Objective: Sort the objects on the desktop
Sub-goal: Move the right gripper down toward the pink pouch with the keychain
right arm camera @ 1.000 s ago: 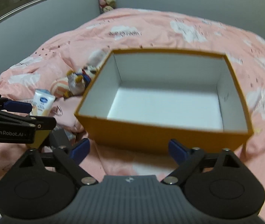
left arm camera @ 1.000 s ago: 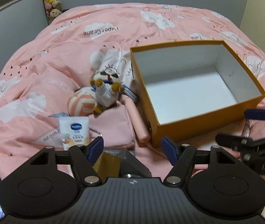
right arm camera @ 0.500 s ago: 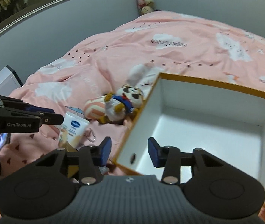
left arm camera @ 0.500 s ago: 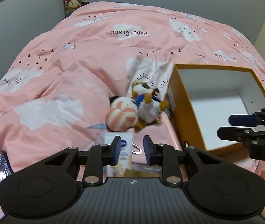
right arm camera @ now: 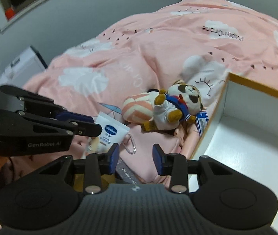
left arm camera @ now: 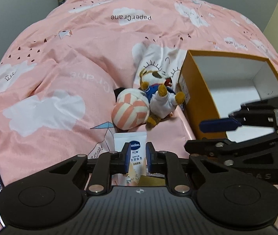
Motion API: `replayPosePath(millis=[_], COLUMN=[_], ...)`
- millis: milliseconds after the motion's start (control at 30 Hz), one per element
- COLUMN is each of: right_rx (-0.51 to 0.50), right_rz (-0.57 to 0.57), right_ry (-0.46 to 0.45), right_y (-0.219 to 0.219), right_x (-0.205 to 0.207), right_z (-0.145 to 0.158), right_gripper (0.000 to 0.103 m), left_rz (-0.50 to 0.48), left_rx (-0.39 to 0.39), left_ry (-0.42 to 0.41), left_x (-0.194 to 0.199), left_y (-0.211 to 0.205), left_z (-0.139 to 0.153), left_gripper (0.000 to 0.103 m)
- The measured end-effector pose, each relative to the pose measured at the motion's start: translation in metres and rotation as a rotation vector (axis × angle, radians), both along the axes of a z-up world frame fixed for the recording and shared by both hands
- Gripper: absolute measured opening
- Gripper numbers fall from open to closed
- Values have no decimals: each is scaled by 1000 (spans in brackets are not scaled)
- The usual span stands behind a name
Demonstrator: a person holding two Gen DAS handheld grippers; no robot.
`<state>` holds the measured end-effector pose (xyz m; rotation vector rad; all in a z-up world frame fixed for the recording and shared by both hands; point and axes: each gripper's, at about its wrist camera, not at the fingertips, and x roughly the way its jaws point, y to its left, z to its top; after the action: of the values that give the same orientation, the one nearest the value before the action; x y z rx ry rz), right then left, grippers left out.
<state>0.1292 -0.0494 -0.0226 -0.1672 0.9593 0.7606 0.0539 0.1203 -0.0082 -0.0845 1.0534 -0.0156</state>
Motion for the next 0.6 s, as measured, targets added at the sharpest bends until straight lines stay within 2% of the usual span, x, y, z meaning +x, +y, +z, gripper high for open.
replayPosePath(millis=[200,300,400,467,600], right_rx=[-203,-282,-367,-414,-466], right_rz=[232,343,424,460,499], right_ry=[-64,-22,-12,-6,63], right_y=[28,42,57,66,78], right_x=[22,41,52,59,75], right_z=[-4,-14,-28,-37,-57], right_gripper=[42,48,48,48,48], left_rz=[-4,11,16,25,43], left_rx=[40,58,51,41,26], left_ry=[-11,-12,-14,-15,-15], left_x=[6,8,8,7,6], left_y=[2,6,10,13,17], left_z=[-2,-5,-6,-7,-9], left_gripper=[24,31,37,37,38])
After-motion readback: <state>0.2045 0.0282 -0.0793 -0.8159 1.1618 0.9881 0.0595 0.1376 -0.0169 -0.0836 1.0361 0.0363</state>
